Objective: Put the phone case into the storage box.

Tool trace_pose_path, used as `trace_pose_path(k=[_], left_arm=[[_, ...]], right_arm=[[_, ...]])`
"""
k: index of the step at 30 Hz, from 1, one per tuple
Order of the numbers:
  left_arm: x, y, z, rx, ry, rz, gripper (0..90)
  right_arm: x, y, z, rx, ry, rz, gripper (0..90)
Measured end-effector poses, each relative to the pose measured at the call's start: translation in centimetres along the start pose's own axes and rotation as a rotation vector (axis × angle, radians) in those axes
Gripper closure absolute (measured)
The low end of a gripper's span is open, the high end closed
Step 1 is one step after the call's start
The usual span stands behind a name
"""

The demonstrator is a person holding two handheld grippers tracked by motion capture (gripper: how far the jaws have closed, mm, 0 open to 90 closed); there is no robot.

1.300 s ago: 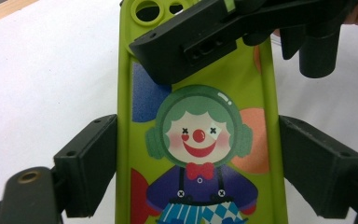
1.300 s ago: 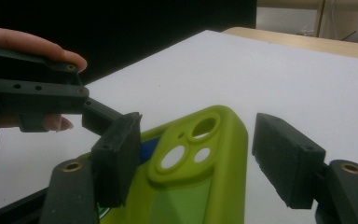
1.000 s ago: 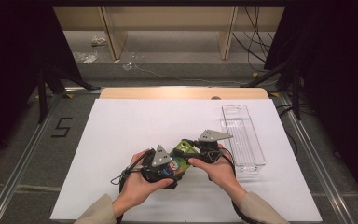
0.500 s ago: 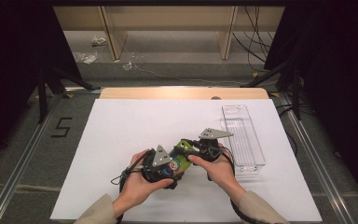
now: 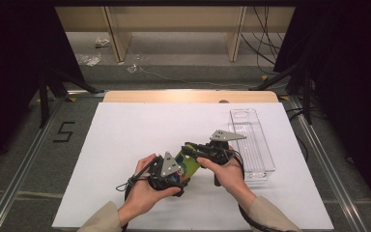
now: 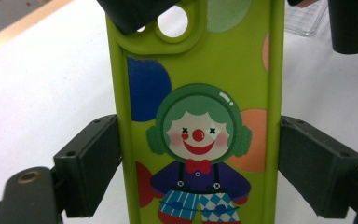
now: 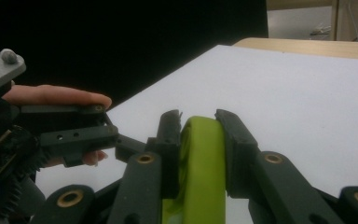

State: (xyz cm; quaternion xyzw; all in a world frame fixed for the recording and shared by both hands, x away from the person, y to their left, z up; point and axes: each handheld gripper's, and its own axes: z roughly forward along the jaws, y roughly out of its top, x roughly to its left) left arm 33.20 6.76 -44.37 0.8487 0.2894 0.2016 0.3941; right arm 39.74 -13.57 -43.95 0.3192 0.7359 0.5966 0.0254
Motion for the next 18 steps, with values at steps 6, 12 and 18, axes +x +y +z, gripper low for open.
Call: trace_pose_path(k=[6,12,18], left_arm=[[0.3,0.5,-0.9,-0.089,-0.012,0.003,26.1],[1.6,0.3,-1.1,-0.105,0.006,-0.038,22.9],[2.7,-0.6,-0.3,-0.106,-0.024,-0.053,17.3]], right_arm=[[0.9,1.1,-0.6,-0.039,0.031,-0.060,77.7],[1.3,2.3,-1.8,-0.059,0.031,-0.097,77.7],[1.2,2.5,-2.0,-0.028,0.017,-0.130,77.6]])
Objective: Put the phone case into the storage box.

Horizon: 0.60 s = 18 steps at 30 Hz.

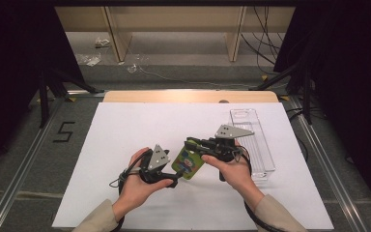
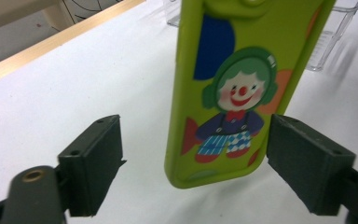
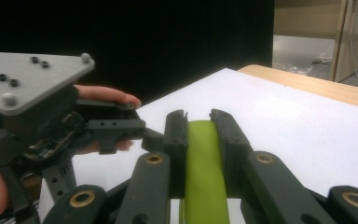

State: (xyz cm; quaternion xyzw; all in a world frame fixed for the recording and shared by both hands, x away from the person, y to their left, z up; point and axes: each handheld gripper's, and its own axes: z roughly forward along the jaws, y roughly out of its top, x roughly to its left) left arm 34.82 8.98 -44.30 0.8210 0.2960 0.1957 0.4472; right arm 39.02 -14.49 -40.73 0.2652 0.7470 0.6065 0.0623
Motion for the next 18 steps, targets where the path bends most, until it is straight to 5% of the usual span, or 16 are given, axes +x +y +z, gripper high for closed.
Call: trace_pose_path(k=[18], left_arm=[[0.88,-0.95,0.93,-0.024,-0.113,0.010,25.6]], right_arm=[[0.60,0.94,-0.29,0.101,0.030,-0.153,77.5]])
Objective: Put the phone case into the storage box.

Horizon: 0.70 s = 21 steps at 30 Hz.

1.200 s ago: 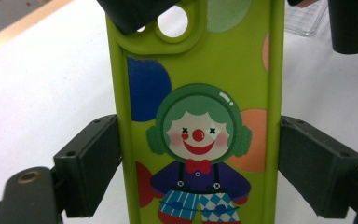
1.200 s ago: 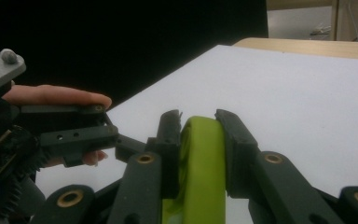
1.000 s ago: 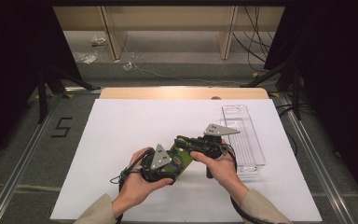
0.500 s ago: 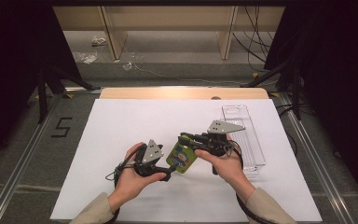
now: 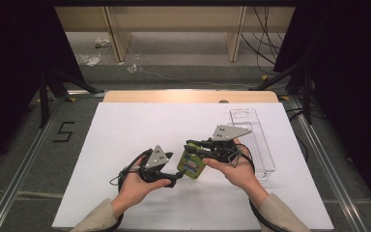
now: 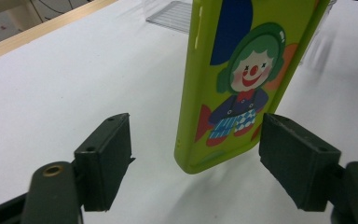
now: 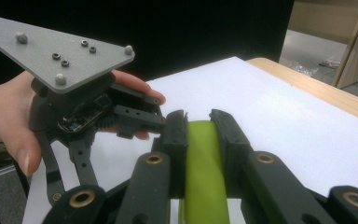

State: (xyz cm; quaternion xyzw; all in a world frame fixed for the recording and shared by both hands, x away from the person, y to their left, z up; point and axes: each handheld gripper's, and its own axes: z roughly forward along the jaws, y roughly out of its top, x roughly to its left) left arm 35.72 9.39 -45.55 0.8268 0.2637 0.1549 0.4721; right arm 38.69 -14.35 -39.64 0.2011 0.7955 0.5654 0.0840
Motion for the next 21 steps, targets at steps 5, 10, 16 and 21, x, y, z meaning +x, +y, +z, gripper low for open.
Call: trace_pose_path(k=[5,10,16,21], left_arm=[[0.1,-0.1,0.2,-0.015,-0.022,0.015,27.4],[0.0,-0.3,0.6,-0.004,-0.060,0.038,33.0],[-0.1,-0.5,1.0,0.018,-0.103,0.052,39.3],[0.1,-0.6,1.1,0.026,-0.141,0.050,44.6]], right_arm=[[0.0,0.0,0.0,0.005,0.009,-0.001,77.5],[0.0,0.0,0.1,0.014,0.029,-0.003,77.5],[0.4,0.1,0.3,0.024,0.062,-0.015,77.5],[0.6,0.4,0.2,0.024,0.079,-0.024,77.5]])
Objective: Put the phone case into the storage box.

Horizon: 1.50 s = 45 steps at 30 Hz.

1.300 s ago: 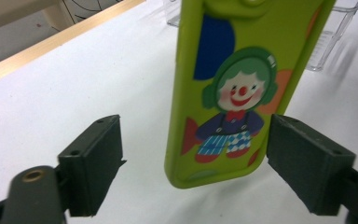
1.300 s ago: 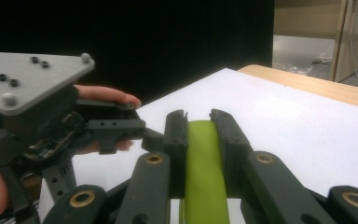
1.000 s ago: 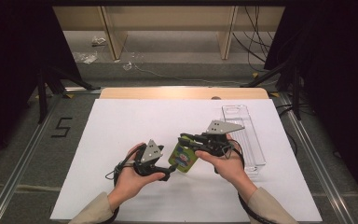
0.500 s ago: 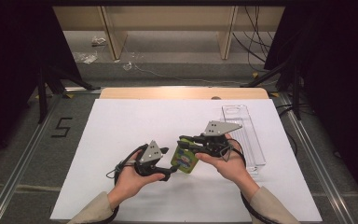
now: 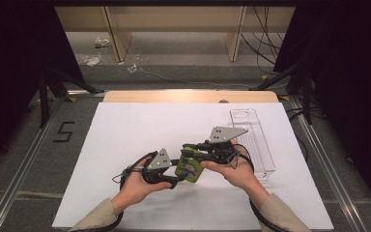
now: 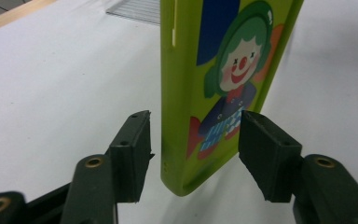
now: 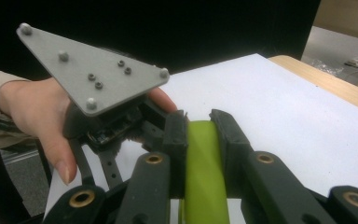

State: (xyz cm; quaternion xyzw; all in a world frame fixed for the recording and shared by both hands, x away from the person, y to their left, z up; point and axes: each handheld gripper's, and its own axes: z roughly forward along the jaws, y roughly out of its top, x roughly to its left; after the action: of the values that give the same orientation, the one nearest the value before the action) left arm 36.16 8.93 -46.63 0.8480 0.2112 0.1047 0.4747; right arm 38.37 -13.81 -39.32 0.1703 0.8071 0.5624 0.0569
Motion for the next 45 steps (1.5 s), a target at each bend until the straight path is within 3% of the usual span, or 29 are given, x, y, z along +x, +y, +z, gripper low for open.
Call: trace_pose_path(k=[6,14,23,32,37,45], left_arm=[[0.15,-0.18,0.13,0.015,-0.052,-0.003,48.4],[0.40,-0.16,-0.09,0.040,-0.060,-0.015,63.1],[0.37,0.06,-0.38,0.043,-0.071,-0.062,76.1],[0.25,0.26,-0.54,0.055,-0.078,-0.080,77.0],[0.27,0.25,-0.62,0.050,-0.086,-0.066,77.0],[0.27,0.20,-0.62,0.050,-0.099,-0.051,77.1]], right_arm=[[0.04,0.05,-0.01,-0.012,0.022,0.013,77.5],[0.11,-0.10,0.25,-0.010,0.044,0.027,77.6],[0.37,0.14,0.26,-0.023,0.064,0.031,77.6],[0.14,0.02,0.19,-0.041,0.078,0.052,77.5],[0.15,0.04,0.16,-0.048,0.085,0.050,77.3],[0.28,0.20,0.07,-0.044,0.071,0.003,73.6]])
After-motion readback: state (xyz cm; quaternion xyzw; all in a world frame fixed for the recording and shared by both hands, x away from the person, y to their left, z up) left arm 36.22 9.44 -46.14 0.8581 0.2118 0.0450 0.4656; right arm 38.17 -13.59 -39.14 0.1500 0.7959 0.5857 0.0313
